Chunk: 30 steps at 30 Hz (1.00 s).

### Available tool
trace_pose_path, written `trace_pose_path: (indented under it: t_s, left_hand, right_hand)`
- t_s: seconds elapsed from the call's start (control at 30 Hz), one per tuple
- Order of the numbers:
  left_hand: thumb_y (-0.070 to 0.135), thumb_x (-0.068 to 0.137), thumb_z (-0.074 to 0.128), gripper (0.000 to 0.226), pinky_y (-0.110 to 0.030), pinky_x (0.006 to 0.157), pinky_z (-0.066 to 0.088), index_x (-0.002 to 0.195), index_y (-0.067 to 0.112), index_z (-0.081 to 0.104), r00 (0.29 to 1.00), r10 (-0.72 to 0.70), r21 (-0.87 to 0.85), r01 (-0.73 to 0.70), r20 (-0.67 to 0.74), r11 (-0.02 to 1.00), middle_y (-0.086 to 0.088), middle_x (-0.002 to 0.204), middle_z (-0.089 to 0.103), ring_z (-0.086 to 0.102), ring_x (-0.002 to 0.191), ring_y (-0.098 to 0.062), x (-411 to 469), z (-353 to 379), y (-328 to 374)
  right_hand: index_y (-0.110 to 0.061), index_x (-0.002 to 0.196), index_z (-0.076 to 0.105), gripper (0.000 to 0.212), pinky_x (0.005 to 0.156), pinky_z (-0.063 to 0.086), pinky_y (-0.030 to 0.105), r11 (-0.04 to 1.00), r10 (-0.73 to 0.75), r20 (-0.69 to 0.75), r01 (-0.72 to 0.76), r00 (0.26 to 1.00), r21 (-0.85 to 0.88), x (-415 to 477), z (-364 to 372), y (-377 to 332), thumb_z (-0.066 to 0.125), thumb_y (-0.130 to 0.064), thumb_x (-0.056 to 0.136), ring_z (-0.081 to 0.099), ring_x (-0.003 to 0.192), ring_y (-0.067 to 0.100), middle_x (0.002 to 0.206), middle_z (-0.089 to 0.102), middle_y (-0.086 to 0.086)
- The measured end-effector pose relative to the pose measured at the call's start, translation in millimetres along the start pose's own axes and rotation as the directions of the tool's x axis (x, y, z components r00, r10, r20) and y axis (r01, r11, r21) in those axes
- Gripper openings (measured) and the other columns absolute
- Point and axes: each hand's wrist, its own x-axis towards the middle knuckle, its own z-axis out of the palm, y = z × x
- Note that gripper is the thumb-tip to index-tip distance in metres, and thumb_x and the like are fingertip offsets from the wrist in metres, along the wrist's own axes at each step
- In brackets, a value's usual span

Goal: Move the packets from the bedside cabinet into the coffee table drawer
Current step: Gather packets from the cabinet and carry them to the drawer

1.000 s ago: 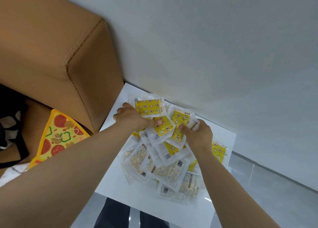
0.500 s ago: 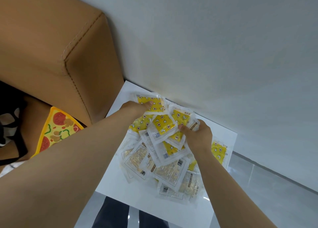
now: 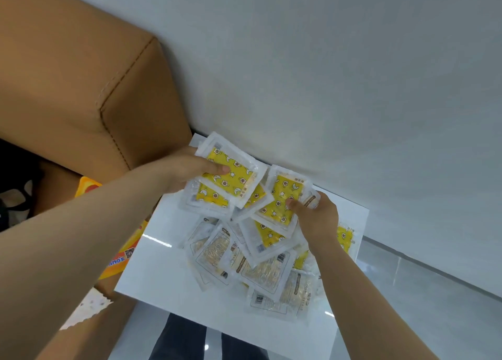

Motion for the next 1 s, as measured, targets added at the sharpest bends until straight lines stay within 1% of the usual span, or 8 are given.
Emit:
trace_pose_path:
  t_s: [0.1,0.2,0.3,0.4,0.47,0.6,0.8,1.0]
  left_hand:
    - [0.018,0.063,0.085,0.054,-0.046,0.091,0.053,0.112,0.006,0.065,0.997,-0.076,0.057,0.075,0.024,0.996,-0.013,0.106,0.072,0.069,0.097,-0.031,5,12,-3]
    - [0.043,0.043,0.091,0.091,-0.041,0.095,0.050,0.121,0.008,0.058,0.984,-0.060,0.258,0.102,-0.165,0.961,-0.009,0.122,0.061,0.061,0.109,-0.029,24,31,-15]
    - [0.046,0.069,0.079,0.069,-0.038,0.100,0.045,0.124,0.012,0.056,0.947,0.040,0.474,0.123,-0.320,0.872,-0.011,0.132,0.038,0.050,0.117,-0.032,30,50,-19]
    - [0.040,0.074,0.076,0.051,-0.031,0.096,0.045,0.114,0.013,0.058,0.946,0.112,0.476,0.049,-0.304,0.878,-0.013,0.127,0.030,0.047,0.109,-0.026,29,63,-17]
    - [0.035,0.075,0.076,0.048,-0.026,0.089,0.045,0.113,0.011,0.058,0.946,0.108,0.437,0.039,-0.305,0.898,-0.013,0.126,0.035,0.045,0.105,-0.022,29,66,-19]
    - [0.026,0.069,0.083,0.043,-0.037,0.086,0.054,0.103,0.006,0.066,0.948,0.115,0.344,-0.006,-0.296,0.939,-0.012,0.108,0.066,0.063,0.099,-0.027,24,62,-20]
    - [0.017,0.070,0.083,0.023,-0.031,0.072,0.053,0.072,0.018,0.060,0.934,0.158,0.242,-0.081,-0.320,0.967,0.000,0.075,0.063,0.063,0.077,-0.024,-14,55,-13]
    - [0.020,0.070,0.083,0.036,-0.041,0.076,0.057,0.097,0.005,0.064,0.918,0.222,0.300,-0.122,-0.329,0.946,-0.010,0.093,0.069,0.067,0.085,-0.027,-75,42,-6]
  right_hand:
    - [-0.016,0.092,0.061,0.019,0.062,0.048,0.028,1.000,0.016,0.009,-0.016,1.000,0.012,0,-2,0,0.075,-0.018,0.079,0.059,0.067,0.016,0.075,0.063,-0.004]
    - [-0.017,0.092,0.061,0.021,0.069,0.051,0.033,0.999,0.035,0.034,-0.036,0.999,0.020,-1,-5,2,0.076,-0.017,0.078,0.061,0.071,0.022,0.077,0.065,-0.001]
    - [-0.020,0.091,0.061,0.021,0.076,0.055,0.038,0.997,0.059,0.059,-0.062,0.996,0.036,-2,-8,6,0.076,-0.016,0.078,0.066,0.079,0.023,0.084,0.069,0.000]
    - [-0.020,0.099,0.062,0.025,0.081,0.056,0.042,0.993,0.095,0.107,-0.102,0.990,0.061,-4,-9,8,0.076,-0.016,0.078,0.068,0.086,0.023,0.092,0.071,0.002]
    - [-0.020,0.102,0.061,0.027,0.082,0.056,0.042,0.990,0.110,0.131,-0.121,0.985,0.077,-5,-10,8,0.075,-0.015,0.079,0.068,0.088,0.023,0.094,0.070,0.002]
    - [-0.021,0.101,0.056,0.030,0.080,0.055,0.038,0.996,0.070,0.103,-0.076,0.992,0.052,-10,-12,6,0.073,-0.011,0.079,0.066,0.086,0.021,0.090,0.066,-0.002]
    - [-0.025,0.098,0.052,0.029,0.057,0.046,0.020,0.999,-0.044,0.012,0.044,0.999,-0.020,-30,-31,-7,0.070,-0.011,0.080,0.060,0.071,0.010,0.079,0.060,-0.010]
    - [-0.028,0.098,0.054,0.027,0.055,0.043,0.017,0.989,-0.124,-0.016,0.122,0.992,-0.085,-73,-67,-44,0.068,-0.011,0.082,0.061,0.072,0.011,0.081,0.063,-0.008]
